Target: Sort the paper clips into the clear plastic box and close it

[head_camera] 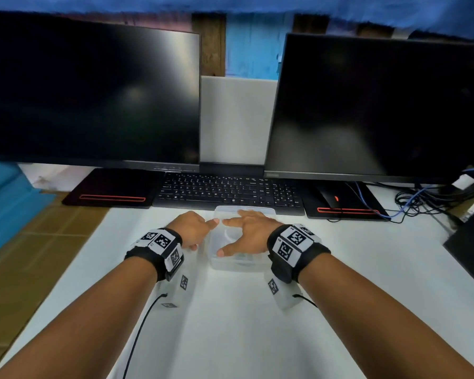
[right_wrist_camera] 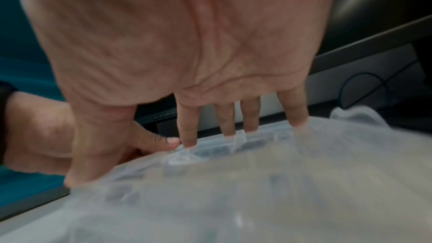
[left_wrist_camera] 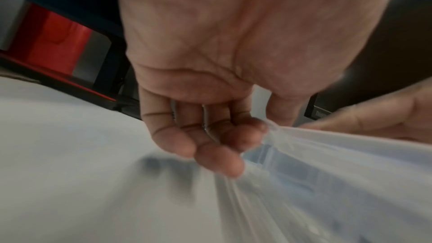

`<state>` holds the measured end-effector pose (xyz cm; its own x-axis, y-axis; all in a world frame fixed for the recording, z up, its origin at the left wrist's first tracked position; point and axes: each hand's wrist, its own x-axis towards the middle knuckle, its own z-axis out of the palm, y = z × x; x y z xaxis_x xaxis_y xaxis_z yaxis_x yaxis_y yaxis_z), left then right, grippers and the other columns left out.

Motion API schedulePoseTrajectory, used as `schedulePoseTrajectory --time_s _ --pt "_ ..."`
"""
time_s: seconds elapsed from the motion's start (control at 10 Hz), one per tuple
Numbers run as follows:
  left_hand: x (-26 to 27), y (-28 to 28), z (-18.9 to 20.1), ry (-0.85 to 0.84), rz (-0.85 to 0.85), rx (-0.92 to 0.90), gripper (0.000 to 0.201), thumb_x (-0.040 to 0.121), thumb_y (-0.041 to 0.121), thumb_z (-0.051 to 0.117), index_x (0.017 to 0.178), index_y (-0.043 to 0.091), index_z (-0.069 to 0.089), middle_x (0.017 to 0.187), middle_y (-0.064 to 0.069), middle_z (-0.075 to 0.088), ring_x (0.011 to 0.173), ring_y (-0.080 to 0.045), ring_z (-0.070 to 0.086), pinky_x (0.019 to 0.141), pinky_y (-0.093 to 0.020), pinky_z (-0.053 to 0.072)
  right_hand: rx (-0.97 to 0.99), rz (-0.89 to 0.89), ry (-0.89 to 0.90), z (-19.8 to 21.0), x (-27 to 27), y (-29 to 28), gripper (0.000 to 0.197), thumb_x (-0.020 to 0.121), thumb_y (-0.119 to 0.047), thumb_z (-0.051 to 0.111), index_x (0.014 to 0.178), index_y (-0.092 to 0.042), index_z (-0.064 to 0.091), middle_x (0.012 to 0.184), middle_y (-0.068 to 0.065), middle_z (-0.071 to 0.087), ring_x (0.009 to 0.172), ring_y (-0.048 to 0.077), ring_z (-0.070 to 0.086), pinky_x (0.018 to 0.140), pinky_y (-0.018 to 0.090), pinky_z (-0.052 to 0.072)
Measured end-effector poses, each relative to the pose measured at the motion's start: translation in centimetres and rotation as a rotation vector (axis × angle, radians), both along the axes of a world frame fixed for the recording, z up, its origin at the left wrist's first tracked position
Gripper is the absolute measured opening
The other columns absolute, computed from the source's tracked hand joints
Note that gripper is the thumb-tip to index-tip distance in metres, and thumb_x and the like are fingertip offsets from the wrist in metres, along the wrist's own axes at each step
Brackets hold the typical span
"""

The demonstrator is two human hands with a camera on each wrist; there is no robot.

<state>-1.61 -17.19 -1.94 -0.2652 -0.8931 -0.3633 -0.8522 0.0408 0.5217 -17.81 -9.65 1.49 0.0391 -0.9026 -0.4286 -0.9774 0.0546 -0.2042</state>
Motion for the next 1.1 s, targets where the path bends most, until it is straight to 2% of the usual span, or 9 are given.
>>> schedulePoseTrajectory --time_s 0.2,0.4,0.5,0.6,0.7,0.8,0.9,1.0,1.1 --pt "-0.2 -0.5 0.0 0.115 0.001 -0.006 0.051 0.089 0.048 0.053 0.052 0.018 0.037 0.049 0.001 0.036 0.046 -0.019 0.039 0.057 -0.027 0.036 -0.005 -0.009 0.015 0.8 0.5 -0.2 0.093 0.065 -0.075 0.062 0.145 -0.044 0.024 0.162 -0.005 0.011 0.148 0.021 0.012 0.117 0.048 0.023" --pt "-1.1 0.4 1.0 -0.042 -0.098 -0.11 0.046 0.096 0.038 0.04 0.06 0.011 0.051 0.064 -0.003 0.05 0.064 -0.019 0.05 0.071 -0.032 0.044 -0.015 -0.008 0.017 0.9 0.8 0.1 0.092 0.068 -0.074 0.06 0.146 -0.042 0.024 0.161 -0.004 0.014 0.147 0.022 0.013 0.116 0.048 0.023" --pt "-0.7 0.7 1.0 -0.039 -0.038 -0.142 0.051 0.093 0.051 0.04 0.058 0.015 0.047 0.061 -0.001 0.05 0.062 -0.02 0.052 0.068 -0.032 0.044 -0.071 -0.039 -0.033 0.7 0.6 1.0 0.098 0.067 -0.078 0.057 0.148 -0.042 0.014 0.163 -0.003 0.003 0.149 0.022 0.004 0.118 0.052 0.015" --pt "0.2 1.8 0.8 0.158 0.119 -0.097 0.05 0.087 0.061 0.043 0.076 0.014 0.056 0.078 -0.007 0.066 0.074 -0.027 0.068 0.068 -0.034 0.053 -0.296 -0.279 -0.186 -0.6 -0.7 3.4 0.102 0.063 -0.076 0.061 0.147 -0.042 0.014 0.163 0.0 0.004 0.149 0.023 0.008 0.118 0.052 0.017" --pt "1.0 4.0 -0.2 0.31 0.138 0.045 0.04 0.085 0.058 0.052 0.1 0.021 0.058 0.1 -0.002 0.068 0.082 -0.022 0.07 0.063 -0.03 0.053 -0.397 -0.77 -0.587 -2.0 -3.1 6.5 0.089 0.066 -0.058 0.073 0.14 -0.027 0.033 0.14 0.003 0.044 0.124 0.026 0.048 0.099 0.041 0.045" --pt "1.5 5.7 -1.8 0.344 0.125 -0.002 0.036 0.082 0.055 0.059 0.103 0.026 0.06 0.115 0.002 0.063 0.091 -0.021 0.065 0.081 -0.034 0.052 -0.201 -0.956 -1.002 -2.9 -4.0 7.9 0.068 0.076 -0.036 0.076 0.132 -0.013 0.046 0.121 0.004 0.06 0.105 0.022 0.059 0.073 0.029 0.048" --pt "1.1 6.4 -1.9 0.452 0.197 -0.01 0.039 0.083 0.048 0.063 0.111 0.022 0.062 0.119 -0.002 0.063 0.091 -0.021 0.067 0.084 -0.036 0.052 -0.221 -0.899 -1.028 -3.4 -3.8 7.6 0.071 0.078 -0.025 0.076 0.138 -0.008 0.042 0.125 0.003 0.06 0.109 0.02 0.059 0.091 0.035 0.05" --pt "1.0 7.9 -0.7 0.566 0.249 0.086 0.061 0.087 0.042 0.062 0.138 0.016 0.044 0.13 -0.003 0.056 0.082 -0.014 0.065 0.069 -0.027 0.052 -0.184 -0.901 -1.051 -3.1 -3.2 8.1 0.091 0.074 -0.026 0.08 0.148 -0.011 0.027 0.147 0.008 0.043 0.127 0.024 0.049 0.108 0.042 0.041" --pt "2.1 9.1 -0.4 0.58 0.277 0.107 0.069 0.088 0.044 0.06 0.145 0.018 0.033 0.135 -0.001 0.052 0.087 -0.014 0.065 0.065 -0.027 0.052 -0.203 -0.893 -1.007 -3.5 -3.3 9.4 0.097 0.072 -0.031 0.081 0.148 -0.013 0.025 0.149 0.009 0.04 0.127 0.025 0.049 0.107 0.044 0.042"
